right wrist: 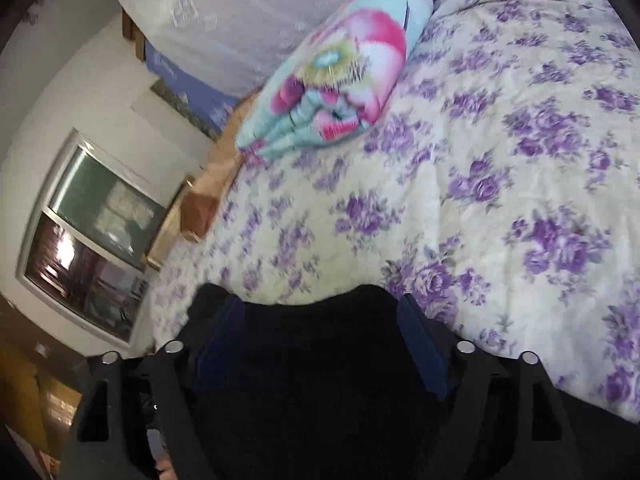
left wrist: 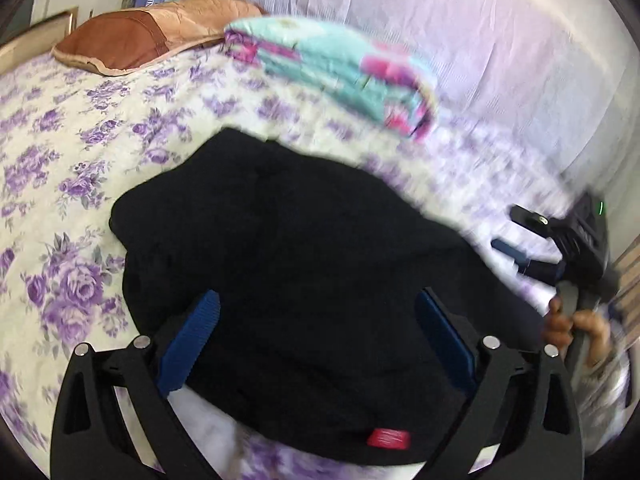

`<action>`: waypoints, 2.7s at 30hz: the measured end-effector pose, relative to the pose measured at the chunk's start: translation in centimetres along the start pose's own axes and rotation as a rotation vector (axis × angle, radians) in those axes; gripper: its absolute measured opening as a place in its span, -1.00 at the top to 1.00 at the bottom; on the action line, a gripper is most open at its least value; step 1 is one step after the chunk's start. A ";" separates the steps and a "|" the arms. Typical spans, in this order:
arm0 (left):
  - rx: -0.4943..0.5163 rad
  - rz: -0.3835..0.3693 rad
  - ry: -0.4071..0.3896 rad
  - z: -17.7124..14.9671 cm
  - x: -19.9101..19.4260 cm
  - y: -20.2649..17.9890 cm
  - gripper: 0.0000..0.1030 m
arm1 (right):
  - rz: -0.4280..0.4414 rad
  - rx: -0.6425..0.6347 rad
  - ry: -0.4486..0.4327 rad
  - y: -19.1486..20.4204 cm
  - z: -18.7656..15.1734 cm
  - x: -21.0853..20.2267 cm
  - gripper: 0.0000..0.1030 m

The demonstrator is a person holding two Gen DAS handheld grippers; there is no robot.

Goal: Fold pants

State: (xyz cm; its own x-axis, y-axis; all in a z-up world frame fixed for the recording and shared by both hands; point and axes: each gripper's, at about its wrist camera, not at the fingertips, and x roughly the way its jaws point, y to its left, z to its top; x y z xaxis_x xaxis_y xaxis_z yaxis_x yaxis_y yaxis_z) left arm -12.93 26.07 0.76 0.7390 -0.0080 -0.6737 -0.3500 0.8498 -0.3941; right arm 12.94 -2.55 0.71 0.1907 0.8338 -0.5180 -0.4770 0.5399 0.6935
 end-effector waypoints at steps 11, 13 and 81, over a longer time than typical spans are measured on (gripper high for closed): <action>0.174 0.244 0.065 1.4 5.4 -3.0 -0.91 | -0.165 0.062 0.008 -2.1 -6.0 -4.5 -0.92; 0.178 0.216 0.022 0.9 4.4 -3.3 -0.91 | -0.096 0.094 -0.088 -2.1 -7.2 -9.0 -0.92; -0.200 -0.214 -0.117 -1.5 0.5 2.2 -0.91 | -0.741 -0.368 -0.259 6.0 -13.6 -12.5 -0.74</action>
State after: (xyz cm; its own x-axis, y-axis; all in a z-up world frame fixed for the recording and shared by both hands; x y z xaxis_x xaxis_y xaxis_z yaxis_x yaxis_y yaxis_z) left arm -14.19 27.15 -1.39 0.8651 -0.1047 -0.4905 -0.2774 0.7149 -0.6418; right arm -3.98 -11.31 4.58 0.7299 0.3060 -0.6112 -0.3914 0.9202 -0.0067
